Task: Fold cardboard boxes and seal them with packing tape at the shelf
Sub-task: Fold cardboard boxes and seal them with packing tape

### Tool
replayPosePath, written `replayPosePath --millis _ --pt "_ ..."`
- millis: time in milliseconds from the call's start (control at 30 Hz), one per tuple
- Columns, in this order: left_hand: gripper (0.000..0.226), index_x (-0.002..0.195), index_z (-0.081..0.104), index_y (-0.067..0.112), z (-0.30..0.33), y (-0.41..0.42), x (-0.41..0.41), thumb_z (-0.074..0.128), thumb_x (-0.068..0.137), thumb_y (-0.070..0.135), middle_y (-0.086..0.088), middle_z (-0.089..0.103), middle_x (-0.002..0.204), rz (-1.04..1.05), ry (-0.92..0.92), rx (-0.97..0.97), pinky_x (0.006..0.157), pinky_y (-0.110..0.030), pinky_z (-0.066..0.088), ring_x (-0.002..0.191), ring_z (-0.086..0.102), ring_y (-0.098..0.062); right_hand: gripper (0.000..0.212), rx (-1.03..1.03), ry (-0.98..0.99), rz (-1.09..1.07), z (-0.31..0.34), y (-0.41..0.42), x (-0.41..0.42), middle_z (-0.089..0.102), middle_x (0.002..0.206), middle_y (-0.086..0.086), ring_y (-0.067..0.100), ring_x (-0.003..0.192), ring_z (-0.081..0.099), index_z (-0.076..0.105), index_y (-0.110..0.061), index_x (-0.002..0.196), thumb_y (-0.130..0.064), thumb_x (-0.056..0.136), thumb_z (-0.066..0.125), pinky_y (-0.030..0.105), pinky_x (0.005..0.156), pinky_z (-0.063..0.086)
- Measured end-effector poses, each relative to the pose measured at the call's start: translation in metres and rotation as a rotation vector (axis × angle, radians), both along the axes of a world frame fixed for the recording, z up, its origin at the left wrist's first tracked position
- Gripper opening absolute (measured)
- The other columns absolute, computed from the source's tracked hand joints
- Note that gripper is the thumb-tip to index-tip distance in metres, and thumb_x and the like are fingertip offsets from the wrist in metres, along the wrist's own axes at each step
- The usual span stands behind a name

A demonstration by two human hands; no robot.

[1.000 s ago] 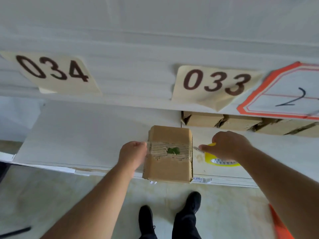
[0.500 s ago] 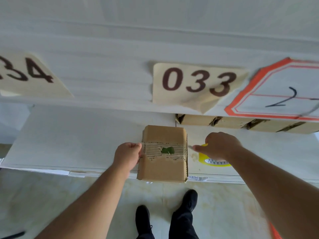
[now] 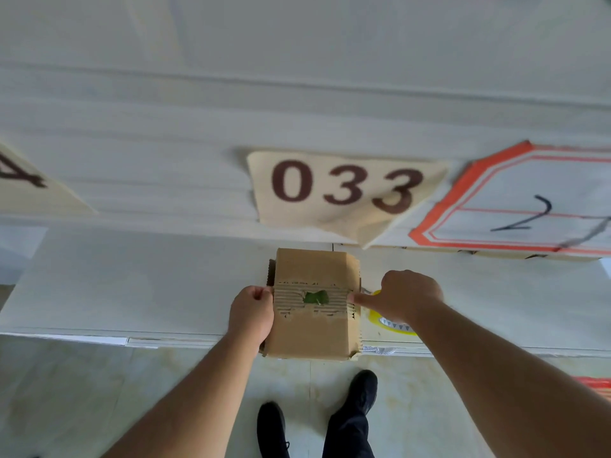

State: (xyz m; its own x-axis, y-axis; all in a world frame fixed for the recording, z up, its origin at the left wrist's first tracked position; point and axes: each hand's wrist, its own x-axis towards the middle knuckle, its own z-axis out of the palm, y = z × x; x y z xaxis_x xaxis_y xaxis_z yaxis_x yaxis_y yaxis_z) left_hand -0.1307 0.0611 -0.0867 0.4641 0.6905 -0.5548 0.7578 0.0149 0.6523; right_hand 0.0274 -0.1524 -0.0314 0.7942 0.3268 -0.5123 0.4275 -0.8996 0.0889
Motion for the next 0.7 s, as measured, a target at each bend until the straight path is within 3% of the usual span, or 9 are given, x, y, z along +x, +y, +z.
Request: replayPosePath --millis 100,167,233,300,400,567,633,700 --pt "0.017 0.101 0.059 0.013 -0.001 -0.003 0.003 0.055 0.104 0.029 -0.002 0.068 0.094 0.091 -0.051 -0.036 0.058 -0.027 0.041 0.079 0.061 -0.013 0.085 -0.006 0.012 -0.01 0.001 0.0 0.001 0.065 0.079 -0.008 0.015 0.075 0.061 0.064 -0.024 0.08 -0.104 0.068 0.037 0.03 0.064 0.041" --pt "0.022 0.111 0.052 0.02 0.002 -0.002 0.001 0.066 0.098 0.031 0.004 0.064 0.094 0.174 -0.094 -0.079 0.061 -0.027 0.042 0.081 0.061 -0.011 0.084 -0.007 0.02 -0.014 0.001 -0.001 0.002 0.065 0.079 -0.008 0.014 0.075 0.061 0.064 -0.024 0.08 -0.104 0.068 0.038 0.03 0.063 0.041" --pt "0.023 0.107 0.056 0.019 0.001 -0.001 -0.002 0.072 0.094 0.03 0.005 0.065 0.092 0.12 -0.113 0.033 0.063 -0.025 0.042 0.083 0.063 -0.014 0.083 -0.005 0.03 -0.015 0.001 -0.003 0.002 0.066 0.079 -0.009 0.013 0.076 0.062 0.064 -0.025 0.081 -0.103 0.068 0.038 0.03 0.062 0.042" --pt "0.01 0.094 0.062 0.019 -0.002 -0.002 -0.003 0.071 0.094 0.024 0.006 0.067 0.087 0.062 -0.145 0.139 0.064 -0.024 0.042 0.084 0.064 -0.017 0.083 -0.002 0.037 -0.017 -0.001 -0.003 0.002 0.066 0.081 -0.009 0.013 0.077 0.062 0.064 -0.025 0.082 -0.103 0.069 0.038 0.03 0.063 0.043" --pt "0.015 0.084 0.066 0.028 -0.003 -0.004 -0.004 0.067 0.096 0.019 0.009 0.07 0.087 0.034 -0.174 0.117 0.066 -0.027 0.045 0.086 0.067 -0.016 0.083 0.003 0.046 -0.021 -0.002 -0.003 0.003 0.066 0.082 -0.009 0.013 0.079 0.063 0.064 -0.026 0.083 -0.103 0.069 0.038 0.03 0.065 0.044" --pt "0.017 0.097 0.073 0.025 -0.005 -0.004 -0.011 0.06 0.1 0.014 0.009 0.061 0.096 -0.207 -0.118 0.222 0.067 -0.023 0.043 0.084 0.062 -0.012 0.085 -0.001 0.043 -0.011 -0.003 -0.004 0.007 0.067 0.083 -0.009 0.013 0.08 0.063 0.066 -0.025 0.084 -0.104 0.067 0.037 0.03 0.067 0.044" --pt "0.028 0.101 0.076 0.02 -0.005 -0.003 -0.016 0.053 0.097 0.005 0.004 0.06 0.1 -0.35 -0.054 0.353 0.075 -0.03 0.048 0.093 0.062 -0.021 0.086 -0.001 0.046 -0.012 -0.003 -0.005 0.007 0.067 0.082 -0.009 0.014 0.079 0.063 0.066 -0.025 0.083 -0.105 0.067 0.037 0.03 0.067 0.045" --pt "0.032 0.113 0.076 0.022 -0.002 -0.006 -0.022 0.051 0.098 0.009 -0.003 0.063 0.127 -0.386 -0.002 0.431 0.097 -0.038 0.05 0.12 0.058 -0.029 0.086 0.001 0.039 -0.006 -0.003 -0.005 0.007 0.067 0.081 -0.008 0.014 0.078 0.063 0.066 -0.025 0.082 -0.105 0.067 0.036 0.03 0.067 0.045"
